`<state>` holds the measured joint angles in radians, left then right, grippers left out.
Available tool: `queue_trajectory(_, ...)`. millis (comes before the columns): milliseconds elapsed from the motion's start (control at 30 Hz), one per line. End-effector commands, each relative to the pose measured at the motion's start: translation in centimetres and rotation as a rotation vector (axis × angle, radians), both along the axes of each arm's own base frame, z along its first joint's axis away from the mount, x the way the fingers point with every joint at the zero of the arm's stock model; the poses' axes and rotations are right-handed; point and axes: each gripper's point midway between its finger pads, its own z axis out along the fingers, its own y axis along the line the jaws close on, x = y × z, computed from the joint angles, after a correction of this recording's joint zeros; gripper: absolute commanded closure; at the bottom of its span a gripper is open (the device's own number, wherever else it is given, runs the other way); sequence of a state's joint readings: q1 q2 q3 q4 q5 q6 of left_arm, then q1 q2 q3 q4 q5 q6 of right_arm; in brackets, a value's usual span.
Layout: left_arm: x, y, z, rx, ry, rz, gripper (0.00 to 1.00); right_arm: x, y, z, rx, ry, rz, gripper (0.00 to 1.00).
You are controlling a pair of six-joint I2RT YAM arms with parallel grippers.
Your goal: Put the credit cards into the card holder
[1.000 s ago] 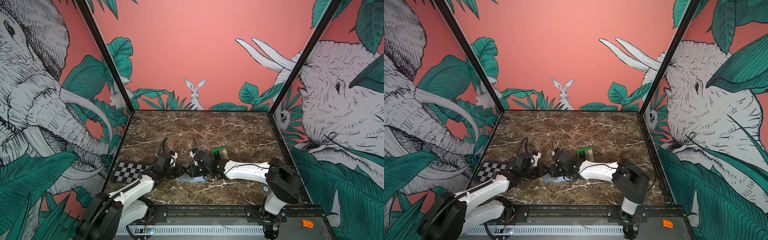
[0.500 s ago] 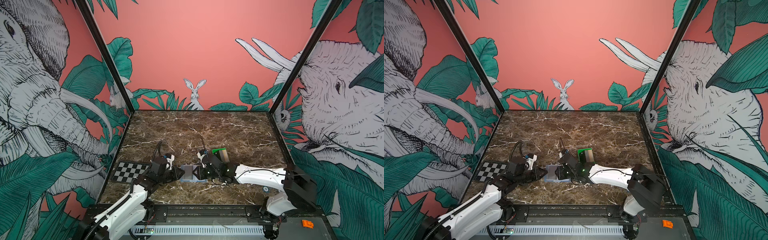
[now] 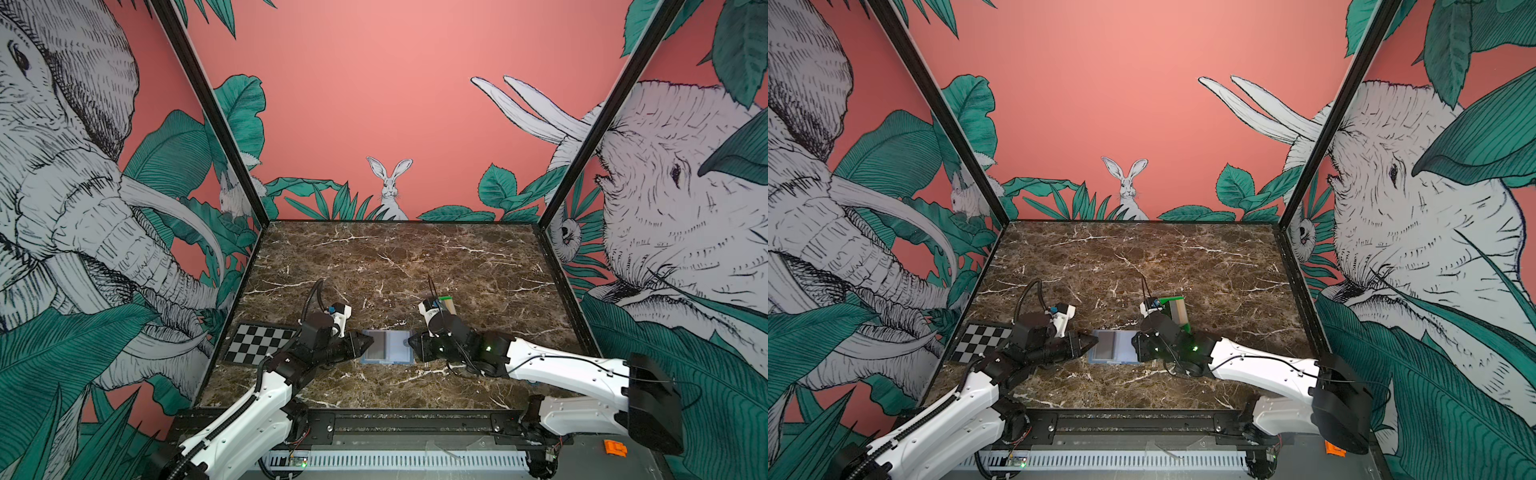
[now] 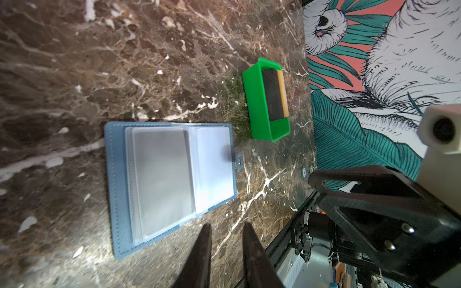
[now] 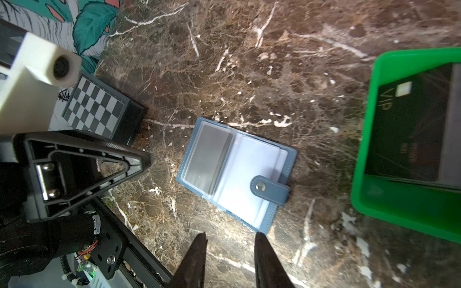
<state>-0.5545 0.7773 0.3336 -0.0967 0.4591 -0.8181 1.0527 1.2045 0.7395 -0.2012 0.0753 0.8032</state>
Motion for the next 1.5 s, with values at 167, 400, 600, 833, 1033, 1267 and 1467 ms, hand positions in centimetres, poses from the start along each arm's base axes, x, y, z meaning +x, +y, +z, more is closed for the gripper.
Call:
queue_trajectory(167,1.6,-3.3,2.4,0.025,-0.118,-0.066,0.73,0.7,-5.1,0.6,-0.074,0.010,-0.092,0.41)
queue_trajectory(400,2.1,-6.8,2.8,0.024,-0.135,-0.138,0.74,1.2,-8.1,1.4,-0.142,-0.076,-0.120,0.27)
queue_trajectory(600,2.8,-9.4,2.9,0.050,-0.140,-0.189,0.75,1.3,-10.6,1.0,-0.169,-0.035,-0.161,0.32)
queue_trajectory(833,4.3,-11.7,2.8,0.077,-0.144,-0.206,0.76,2.3,-11.8,0.4,-0.136,0.031,-0.201,0.36)
queue_trajectory(1033,6.2,-14.3,2.9,0.092,-0.135,-0.221,0.78,4.5,-12.4,-0.3,-0.173,0.045,-0.208,0.36)
queue_trajectory(1267,8.2,-16.8,1.4,0.141,-0.105,-0.240,0.78,7.2,-12.4,-1.5,-0.115,0.077,-0.205,0.37)
queue_trajectory(1467,9.7,-18.4,-0.6,0.174,-0.051,-0.242,0.78,8.9,-11.9,-2.6,-0.093,0.109,-0.181,0.37)
